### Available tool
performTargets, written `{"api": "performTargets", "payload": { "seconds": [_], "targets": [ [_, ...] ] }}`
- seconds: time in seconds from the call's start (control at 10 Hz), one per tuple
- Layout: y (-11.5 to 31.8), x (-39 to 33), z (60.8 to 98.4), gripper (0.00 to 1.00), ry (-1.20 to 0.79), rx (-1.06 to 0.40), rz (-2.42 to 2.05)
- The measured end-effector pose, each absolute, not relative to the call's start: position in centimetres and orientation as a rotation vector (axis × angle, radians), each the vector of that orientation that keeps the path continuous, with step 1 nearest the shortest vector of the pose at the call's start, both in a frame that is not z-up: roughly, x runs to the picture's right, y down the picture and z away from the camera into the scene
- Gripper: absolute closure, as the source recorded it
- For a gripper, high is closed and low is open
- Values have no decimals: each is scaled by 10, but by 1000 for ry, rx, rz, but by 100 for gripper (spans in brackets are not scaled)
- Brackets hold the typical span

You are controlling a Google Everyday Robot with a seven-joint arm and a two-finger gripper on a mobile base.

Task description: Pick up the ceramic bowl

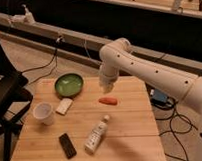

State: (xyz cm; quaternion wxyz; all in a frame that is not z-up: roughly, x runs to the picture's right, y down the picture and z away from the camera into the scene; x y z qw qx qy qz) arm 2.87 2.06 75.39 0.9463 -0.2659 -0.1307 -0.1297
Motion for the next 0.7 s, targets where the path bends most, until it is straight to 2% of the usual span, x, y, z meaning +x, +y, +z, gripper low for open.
{"api": "performTargets", "payload": {
  "seconds": [0.4,0.7],
  "targets": [
    [16,20,765,22,-290,-477,-245],
    [16,-2,782,20,-388,-410,-219]
  ]
}}
